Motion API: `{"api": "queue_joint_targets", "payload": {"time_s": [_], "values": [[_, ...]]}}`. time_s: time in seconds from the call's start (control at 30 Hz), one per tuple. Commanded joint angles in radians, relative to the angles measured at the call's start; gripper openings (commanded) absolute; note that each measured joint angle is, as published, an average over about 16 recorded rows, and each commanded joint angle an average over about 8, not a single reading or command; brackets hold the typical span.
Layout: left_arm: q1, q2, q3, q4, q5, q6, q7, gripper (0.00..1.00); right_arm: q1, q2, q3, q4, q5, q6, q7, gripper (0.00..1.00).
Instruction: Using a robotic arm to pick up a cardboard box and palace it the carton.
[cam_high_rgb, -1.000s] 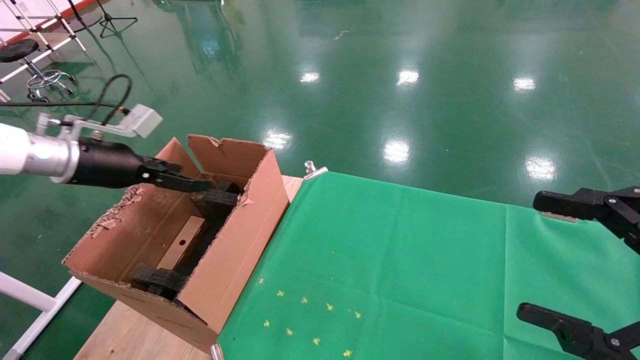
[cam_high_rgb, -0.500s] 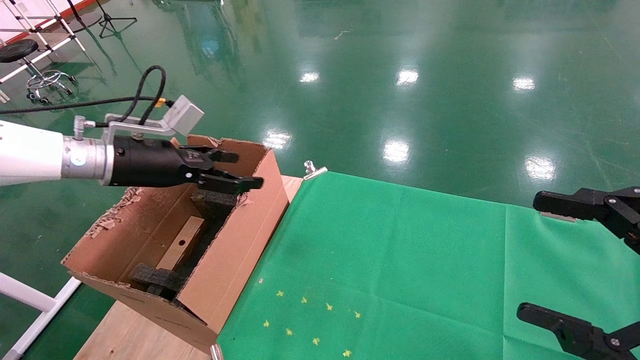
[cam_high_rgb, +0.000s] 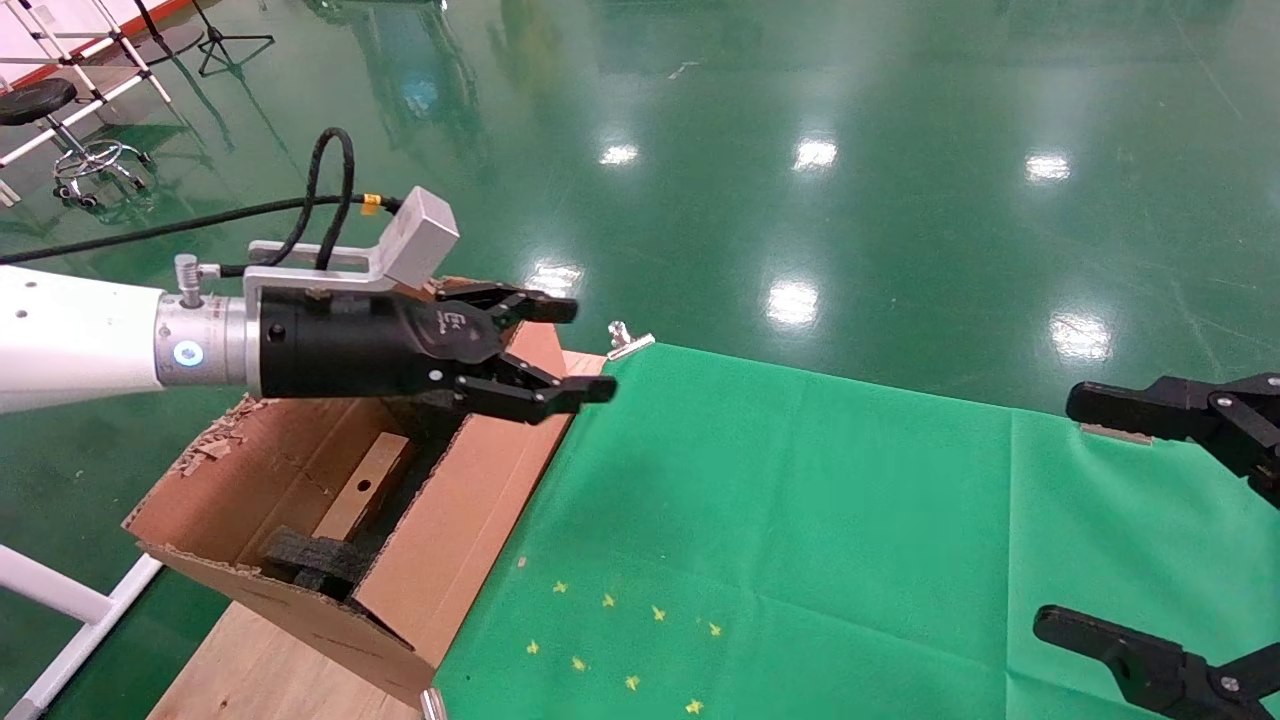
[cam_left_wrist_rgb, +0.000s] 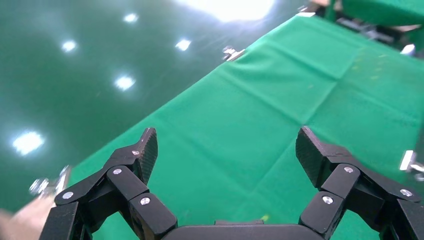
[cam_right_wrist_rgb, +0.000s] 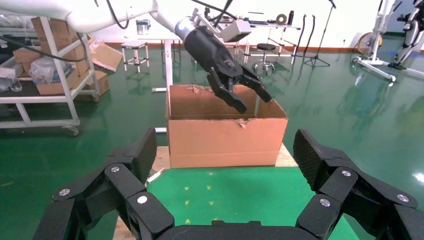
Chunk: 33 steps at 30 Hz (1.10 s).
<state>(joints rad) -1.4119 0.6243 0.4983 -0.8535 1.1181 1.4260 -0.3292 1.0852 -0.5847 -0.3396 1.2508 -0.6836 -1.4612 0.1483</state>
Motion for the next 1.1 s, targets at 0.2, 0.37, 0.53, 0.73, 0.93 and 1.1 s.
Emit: {"api": "queue_joint_targets", "payload": {"time_s": [0.2, 0.37, 0.53, 0.73, 0.93, 1.1], "values": [[0.09, -0.003, -0.059, -0.115, -0.104, 0.019, 0.038, 1.0, 0.0, 0.0, 0.0, 0.0, 0.0, 0.0, 0.0, 1.0], [0.155, -0.006, -0.1, -0.198, -0.178, 0.032, 0.065, 1.0, 0.0, 0.0, 0.0, 0.0, 0.0, 0.0, 0.0, 1.0], [0.22, -0.009, -0.143, -0.281, -0.253, 0.045, 0.092, 1.0, 0.0, 0.0, 0.0, 0.0, 0.0, 0.0, 0.0, 1.0], [0.297, -0.011, -0.192, -0.379, -0.341, 0.061, 0.124, 1.0, 0.0, 0.0, 0.0, 0.0, 0.0, 0.0, 0.0, 1.0], [0.35, -0.013, -0.226, -0.446, -0.402, 0.073, 0.145, 1.0, 0.0, 0.0, 0.0, 0.0, 0.0, 0.0, 0.0, 1.0], [0.361, -0.014, -0.234, -0.459, -0.415, 0.075, 0.148, 1.0, 0.0, 0.0, 0.0, 0.0, 0.0, 0.0, 0.0, 1.0]]}}
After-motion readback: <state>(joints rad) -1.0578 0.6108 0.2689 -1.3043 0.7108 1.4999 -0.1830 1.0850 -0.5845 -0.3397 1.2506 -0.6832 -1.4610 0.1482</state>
